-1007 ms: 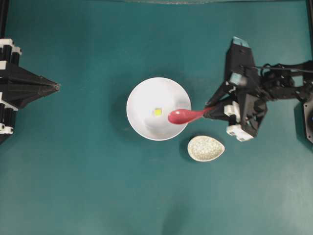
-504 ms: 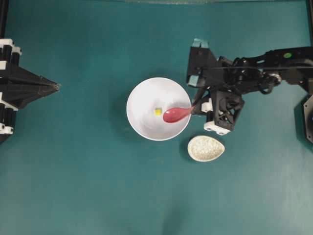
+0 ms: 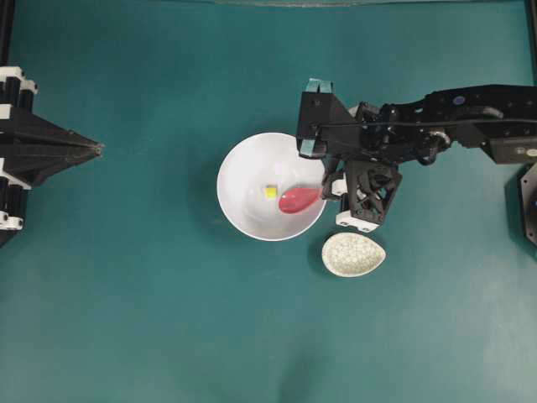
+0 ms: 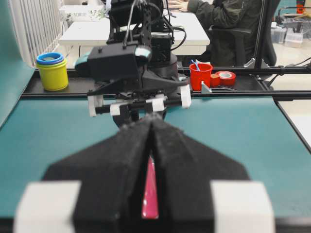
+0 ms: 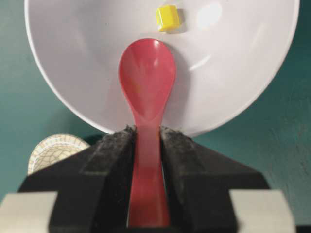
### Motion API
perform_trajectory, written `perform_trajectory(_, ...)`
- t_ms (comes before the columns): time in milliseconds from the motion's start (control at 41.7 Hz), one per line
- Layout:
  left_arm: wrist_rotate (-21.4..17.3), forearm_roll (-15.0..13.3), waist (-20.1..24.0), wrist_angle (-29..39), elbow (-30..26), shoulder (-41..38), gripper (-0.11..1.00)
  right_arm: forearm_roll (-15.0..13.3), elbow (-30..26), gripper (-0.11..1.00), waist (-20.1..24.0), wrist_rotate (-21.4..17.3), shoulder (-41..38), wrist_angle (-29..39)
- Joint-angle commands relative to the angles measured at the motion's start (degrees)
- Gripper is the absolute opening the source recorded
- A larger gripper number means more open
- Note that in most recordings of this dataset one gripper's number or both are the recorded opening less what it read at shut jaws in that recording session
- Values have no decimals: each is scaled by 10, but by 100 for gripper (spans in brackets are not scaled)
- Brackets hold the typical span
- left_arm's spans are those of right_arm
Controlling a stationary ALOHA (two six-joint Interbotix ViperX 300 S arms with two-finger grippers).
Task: Scoop the yellow hexagonal prism block from the bowl with a spoon using the right arm.
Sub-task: 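Push the spoon under the yellow hexagonal block inside the bowl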
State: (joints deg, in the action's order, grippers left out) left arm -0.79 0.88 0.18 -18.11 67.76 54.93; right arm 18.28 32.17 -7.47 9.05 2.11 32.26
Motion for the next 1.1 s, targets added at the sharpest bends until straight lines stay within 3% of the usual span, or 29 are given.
perform_trajectory(0, -1, 2, -1, -3, -10, -4, 0, -2, -17, 24, -3, 0, 3, -11)
perform_trajectory(1079, -1, 2, -1, 3, -11, -4, 0, -24, -33, 24, -11, 5, -20, -120)
